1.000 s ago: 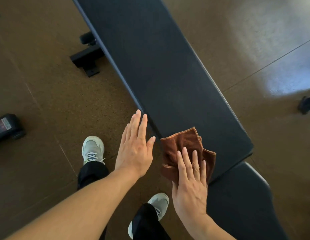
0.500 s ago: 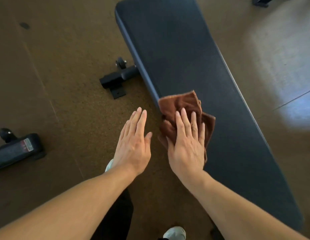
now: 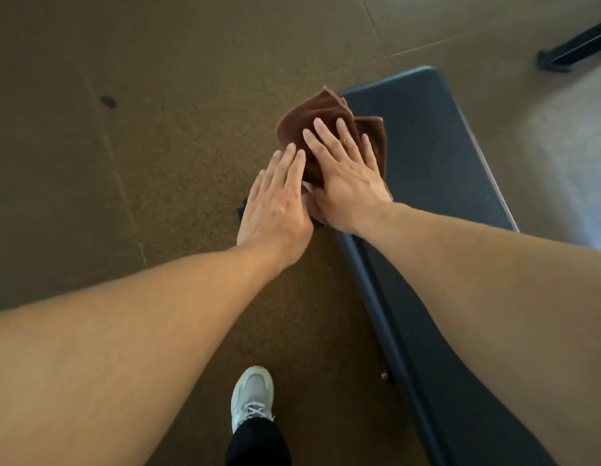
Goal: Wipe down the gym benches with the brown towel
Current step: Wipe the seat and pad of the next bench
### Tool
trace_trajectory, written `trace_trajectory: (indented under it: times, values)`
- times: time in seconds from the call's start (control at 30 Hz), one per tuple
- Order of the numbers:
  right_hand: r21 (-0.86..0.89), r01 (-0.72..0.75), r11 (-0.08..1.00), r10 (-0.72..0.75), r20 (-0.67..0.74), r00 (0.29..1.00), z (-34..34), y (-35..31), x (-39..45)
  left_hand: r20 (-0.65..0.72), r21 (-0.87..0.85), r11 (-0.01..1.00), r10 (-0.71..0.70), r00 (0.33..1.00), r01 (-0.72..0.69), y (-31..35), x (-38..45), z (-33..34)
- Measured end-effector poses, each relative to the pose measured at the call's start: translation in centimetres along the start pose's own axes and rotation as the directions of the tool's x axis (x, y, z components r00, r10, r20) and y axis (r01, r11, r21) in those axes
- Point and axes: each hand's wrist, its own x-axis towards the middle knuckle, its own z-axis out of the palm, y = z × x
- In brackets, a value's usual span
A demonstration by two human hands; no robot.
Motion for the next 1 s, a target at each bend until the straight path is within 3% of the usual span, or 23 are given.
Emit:
trace_trajectory:
  times: [0.17,0.3,0.43,0.53,0.7,1.0]
  values:
    - [0.076,0.075,0.994,-0.075,0.003,0.997,-1.7,1.4,2.2,-0.017,0.082,0.995,0.05,0.999,-0.049,2.1,4.3,-1.8]
    - [0.199,-0.195,0.96,0.214,-0.082,0.973,-2.7,4.5,2.7,-0.016,0.066,0.998,0.016,1.0,-0.014,6.1,5.7,-0.8]
    - [0.282,-0.396,0.874,0.435,-0.089,0.896,-3.5,9.8,0.4,0.18,0.134,0.969,0.183,0.966,-0.208,9.3,5.3,1.7]
    - [0.308,-0.481,0.821,0.535,-0.119,0.836,-2.8,12.0,-3.8,0.273,0.16,0.942,0.245,0.93,-0.296,11.6,3.0,4.2]
    - [0.354,-0.515,0.781,0.588,-0.137,0.797,-0.8,13.1,-11.5,0.281,0.158,0.908,0.336,0.899,-0.388,14.1,-2.3,7.8]
    - [0.433,-0.574,0.695,0.679,-0.136,0.721,3.2,15.1,-31.0,0.428,0.148,0.837,0.425,0.797,-0.526,20.7,-16.4,14.2]
